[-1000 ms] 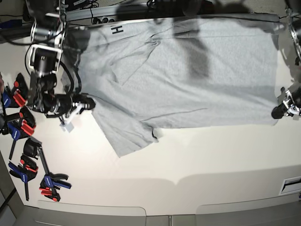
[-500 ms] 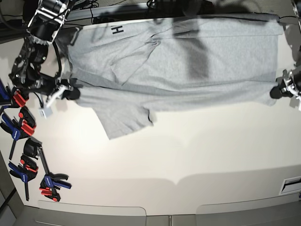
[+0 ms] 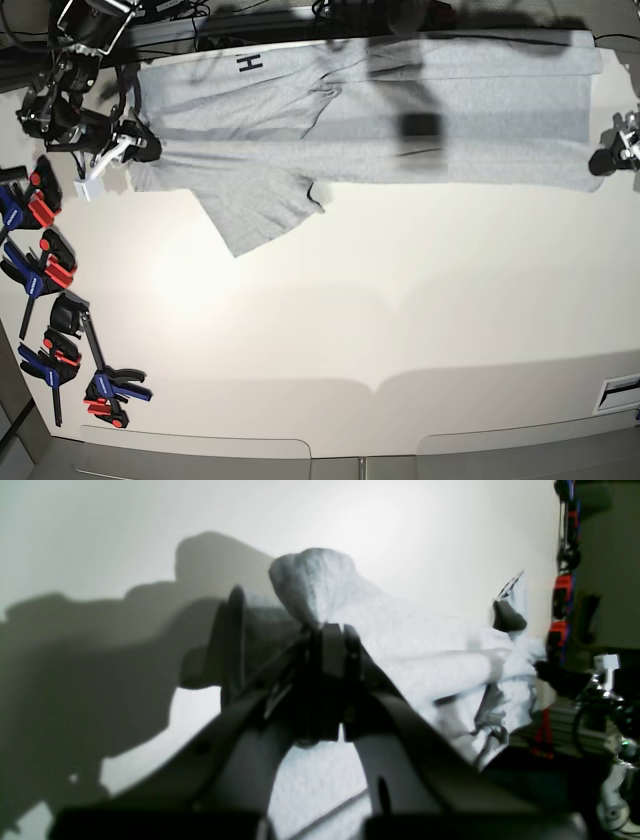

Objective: Fold the T-shirt properly
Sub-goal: 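Fold the grasped side edge over toward the collar with both grippers, then release the fold and move the right gripper to the folded sleeve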

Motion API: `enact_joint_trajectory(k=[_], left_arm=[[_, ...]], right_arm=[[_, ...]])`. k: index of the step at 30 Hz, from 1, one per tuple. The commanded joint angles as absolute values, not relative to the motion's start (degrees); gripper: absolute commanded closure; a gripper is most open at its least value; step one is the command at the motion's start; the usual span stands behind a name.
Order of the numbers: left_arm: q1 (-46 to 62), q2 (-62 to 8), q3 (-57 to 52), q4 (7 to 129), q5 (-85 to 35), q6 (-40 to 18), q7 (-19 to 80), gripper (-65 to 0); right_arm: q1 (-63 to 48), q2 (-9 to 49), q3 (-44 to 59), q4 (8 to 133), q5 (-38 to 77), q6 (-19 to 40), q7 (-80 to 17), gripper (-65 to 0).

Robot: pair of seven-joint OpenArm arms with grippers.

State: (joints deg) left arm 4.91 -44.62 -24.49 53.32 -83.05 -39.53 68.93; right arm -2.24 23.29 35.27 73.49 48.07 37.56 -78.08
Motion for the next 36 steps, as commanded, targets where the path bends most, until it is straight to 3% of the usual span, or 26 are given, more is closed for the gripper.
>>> enact_joint_trajectory(k=[1, 13, 22, 23, 25, 27, 36], left_arm=[[5.15, -46.70, -25.19, 54.11, -84.84, -40.00, 68.69, 0.0], [13.04, -46.70, -25.19, 59.22, -85.00, -40.00, 70.94, 0.0], [13.30, -46.70, -25.21, 60.14, -85.00, -40.00, 70.28, 0.0], [13.30, -46.70, -25.39, 60.16, -85.00, -40.00, 70.26, -2.2], [13.30, -46.72, -26.52, 60.34, -85.00, -40.00, 70.04, -13.6], [13.32, -46.72, -28.91, 60.93, -85.00, -40.00, 70.11, -18.2], [13.32, -46.74, -41.06, 65.21, -85.00, -40.00, 69.71, -18.1]], right_arm=[[-1.98, 24.60, 35.68, 74.41, 48.64, 37.89, -77.45, 0.0], [-2.42, 24.62, 35.68, 74.41, 48.12, 37.89, -78.11, 0.0], [-2.39, 24.62, 35.68, 74.41, 47.99, 37.89, -78.11, 0.0], [-2.39, 24.62, 35.68, 74.41, 47.99, 37.89, -78.11, 0.0], [-2.39, 24.64, 35.68, 74.41, 48.03, 37.89, -78.02, -16.4], [-2.22, 24.99, 35.68, 74.43, 48.49, 37.85, -77.60, -24.3], [4.78, 28.16, 35.66, 74.48, 52.03, 37.28, -73.12, -24.4]])
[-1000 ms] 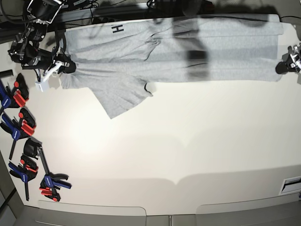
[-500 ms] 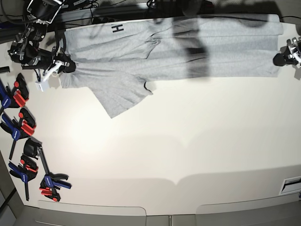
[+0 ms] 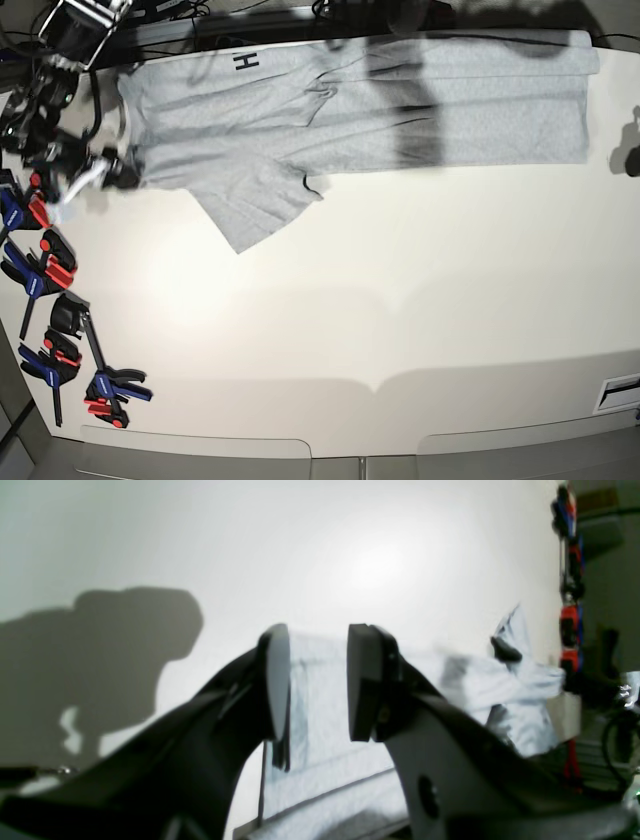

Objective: Fold the T-shirt properly
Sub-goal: 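Release the fold and move the right gripper to the folded sleeve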

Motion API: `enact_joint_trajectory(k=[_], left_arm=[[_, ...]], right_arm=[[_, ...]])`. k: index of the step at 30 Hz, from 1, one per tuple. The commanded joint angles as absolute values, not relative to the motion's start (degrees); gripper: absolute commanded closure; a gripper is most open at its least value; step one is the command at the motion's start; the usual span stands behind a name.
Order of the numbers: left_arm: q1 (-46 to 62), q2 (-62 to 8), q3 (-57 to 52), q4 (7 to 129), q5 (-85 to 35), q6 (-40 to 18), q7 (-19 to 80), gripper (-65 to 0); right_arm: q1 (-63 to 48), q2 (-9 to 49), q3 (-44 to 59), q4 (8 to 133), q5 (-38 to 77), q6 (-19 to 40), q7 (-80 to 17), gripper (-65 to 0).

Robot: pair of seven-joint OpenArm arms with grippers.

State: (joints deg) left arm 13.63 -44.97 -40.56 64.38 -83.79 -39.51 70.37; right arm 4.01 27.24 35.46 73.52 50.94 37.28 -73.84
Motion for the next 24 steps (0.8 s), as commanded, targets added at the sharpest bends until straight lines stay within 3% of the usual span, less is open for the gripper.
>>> enact_joint_trajectory(k=[1, 7, 12, 18, 24], left_arm=[[13.32, -46.72, -41.21, 65.34, -85.00, -40.00, 69.49, -18.1], [13.32, -46.68, -41.21, 65.34, -85.00, -40.00, 68.95, -18.1], [13.32, -46.68, -41.21, 65.34, -85.00, -40.00, 68.93, -18.1], [13.34, -46.68, -41.21, 65.34, -85.00, -40.00, 68.99, -18.2], [13.34, -46.70, -41.21, 65.34, -85.00, -40.00, 68.95, -18.2]], right_arm=[[6.33, 27.70, 35.66, 74.48, 52.69, 37.30, -72.58, -24.4], [14.46, 20.93, 34.68, 74.46, 45.56, 37.87, -69.19, -24.3], [15.09, 15.57, 25.43, 74.28, 32.84, 37.23, -59.59, -24.4], [15.09, 11.88, 14.87, 74.11, 18.63, 30.26, -55.42, -24.4], [15.09, 11.73, 14.33, 73.84, 12.75, 22.85, -51.83, -24.4]])
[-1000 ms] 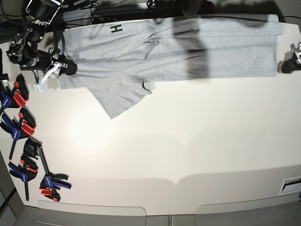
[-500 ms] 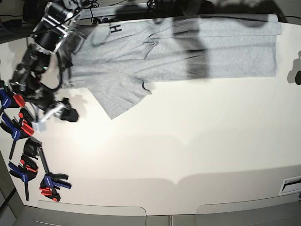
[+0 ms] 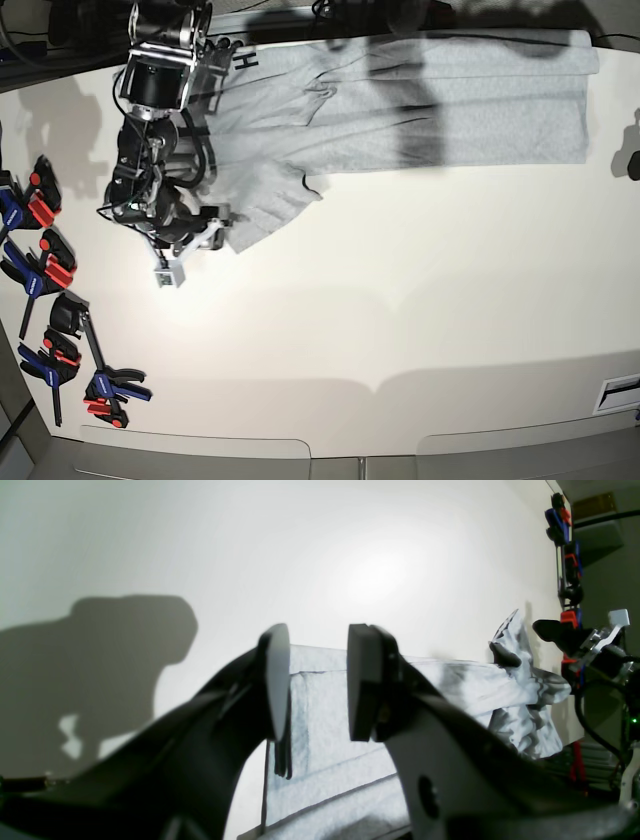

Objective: Fold the T-shirt properly
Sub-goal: 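Release the fold and move the right gripper to the folded sleeve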

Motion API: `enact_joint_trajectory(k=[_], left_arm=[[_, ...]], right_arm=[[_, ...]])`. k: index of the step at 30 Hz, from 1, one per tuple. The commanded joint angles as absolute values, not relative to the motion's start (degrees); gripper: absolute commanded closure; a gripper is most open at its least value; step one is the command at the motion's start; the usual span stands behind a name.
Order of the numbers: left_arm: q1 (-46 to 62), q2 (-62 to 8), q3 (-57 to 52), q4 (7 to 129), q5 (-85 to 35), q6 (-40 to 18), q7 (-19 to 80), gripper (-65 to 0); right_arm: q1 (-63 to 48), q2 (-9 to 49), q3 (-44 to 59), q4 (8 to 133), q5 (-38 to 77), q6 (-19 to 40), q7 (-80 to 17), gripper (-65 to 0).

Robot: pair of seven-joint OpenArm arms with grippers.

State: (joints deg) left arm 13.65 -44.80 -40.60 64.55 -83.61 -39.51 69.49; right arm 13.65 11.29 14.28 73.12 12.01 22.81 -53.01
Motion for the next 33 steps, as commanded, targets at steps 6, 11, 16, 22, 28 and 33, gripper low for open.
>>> enact_joint_trajectory(k=[6, 11, 16, 22, 28, 33], left_arm=[[13.34, -46.68, -41.21, 65.34, -85.00, -40.00, 68.75, -18.2], [13.32, -46.68, -41.21, 65.34, -85.00, -40.00, 68.75, -18.2], [13.34, -46.68, -41.21, 65.34, -85.00, -40.00, 68.77, -18.2], [13.34, -46.68, -41.21, 65.34, -85.00, -40.00, 68.77, -18.2], [13.34, -46.68, -41.21, 65.34, -85.00, -40.00, 68.77, -18.2], [13.34, -46.68, -41.21, 65.34, -85.00, -40.00, 68.77, -18.1]], right_arm=[[15.42, 11.73, 14.61, 66.22, 12.62, 22.83, -50.06, -24.4], [15.51, 11.73, 14.61, 59.48, 16.49, 25.50, -50.26, -24.4], [15.53, 11.73, 14.61, 58.48, 22.55, 29.71, -53.30, -27.6], [15.53, 11.73, 14.61, 58.48, 22.98, 30.26, -57.10, -27.6], [15.53, 11.75, 14.61, 58.48, 22.98, 32.18, -60.29, -20.4], [15.57, 11.77, 14.61, 58.52, 23.00, 32.16, -60.97, 0.0]])
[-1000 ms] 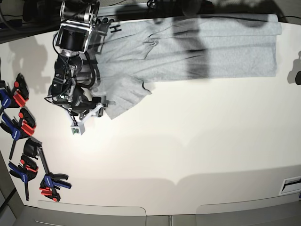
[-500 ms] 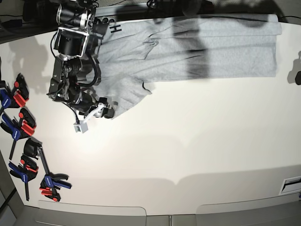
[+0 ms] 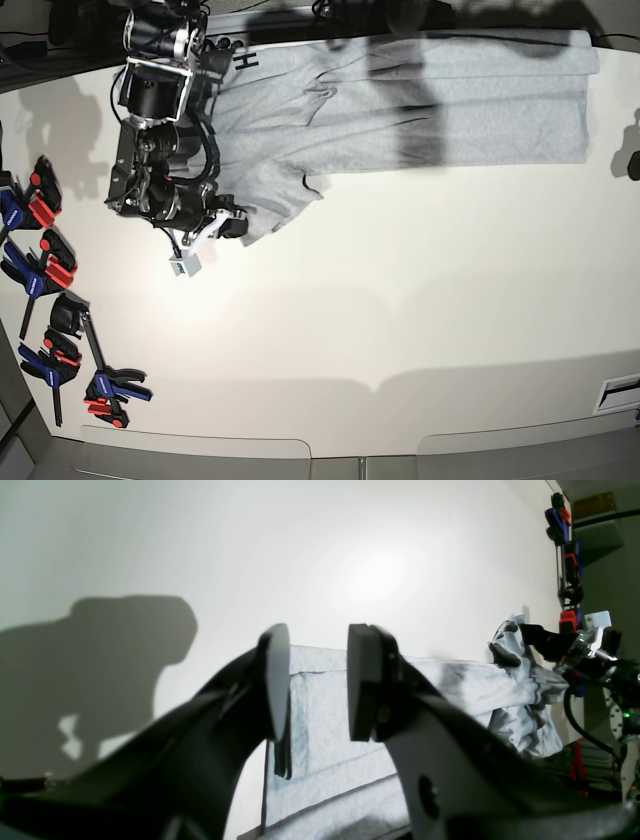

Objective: Fold the T-shirt properly
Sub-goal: 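Release the fold and move the right gripper to the folded sleeve, then grasp the sleeve edge with the right gripper and fold it onto the body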

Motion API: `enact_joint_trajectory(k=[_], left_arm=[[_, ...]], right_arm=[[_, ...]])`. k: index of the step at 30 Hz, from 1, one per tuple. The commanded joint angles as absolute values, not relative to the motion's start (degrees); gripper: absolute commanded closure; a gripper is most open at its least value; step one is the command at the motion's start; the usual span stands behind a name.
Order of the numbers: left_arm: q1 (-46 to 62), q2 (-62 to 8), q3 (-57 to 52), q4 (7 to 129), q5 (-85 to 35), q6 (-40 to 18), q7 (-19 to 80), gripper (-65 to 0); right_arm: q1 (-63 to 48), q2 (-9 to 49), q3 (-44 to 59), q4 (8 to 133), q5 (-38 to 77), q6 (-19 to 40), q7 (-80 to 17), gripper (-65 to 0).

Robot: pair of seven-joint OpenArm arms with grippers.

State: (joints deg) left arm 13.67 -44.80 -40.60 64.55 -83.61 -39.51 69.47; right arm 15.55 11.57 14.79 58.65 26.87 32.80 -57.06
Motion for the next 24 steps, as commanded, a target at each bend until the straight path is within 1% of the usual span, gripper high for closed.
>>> enact_joint_trajectory(k=[1, 3, 6, 11, 17, 20, 24], left_arm=[[13.34, -46.68, -41.21, 65.34, -85.00, -40.00, 68.77, -18.1], [13.34, -46.68, -41.21, 65.34, -85.00, -40.00, 68.77, -18.1], [13.37, -46.68, -41.21, 65.34, -85.00, -40.00, 68.79, -18.1], [13.34, -46.68, -41.21, 65.34, -85.00, -40.00, 68.77, -18.1], [13.34, -46.68, -41.21, 65.34, -85.00, -40.00, 68.75, -18.1], [13.34, -46.70, -41.21, 65.34, -85.00, -40.00, 68.75, -18.1], [13.34, -46.68, -41.21, 65.34, -85.00, -40.00, 68.77, -18.1]], right_arm=[[15.53, 11.75, 14.61, 58.70, 23.20, 32.18, -61.01, 0.0], [15.44, 11.75, 14.61, 59.72, 25.04, 32.51, -62.33, 0.0], [14.39, 11.73, 14.61, 63.68, 32.10, 34.50, -68.97, 0.0], [6.66, 11.40, 14.61, 77.60, 42.68, 34.74, -74.24, 0.0], [-6.59, 7.75, 14.61, 94.83, 43.07, 34.76, -74.04, 0.0], [-11.60, 5.37, 14.61, 100.73, 43.09, 34.74, -72.44, 0.0], [-15.49, 2.57, 14.61, 106.87, 43.07, 34.76, -72.23, 0.0]])
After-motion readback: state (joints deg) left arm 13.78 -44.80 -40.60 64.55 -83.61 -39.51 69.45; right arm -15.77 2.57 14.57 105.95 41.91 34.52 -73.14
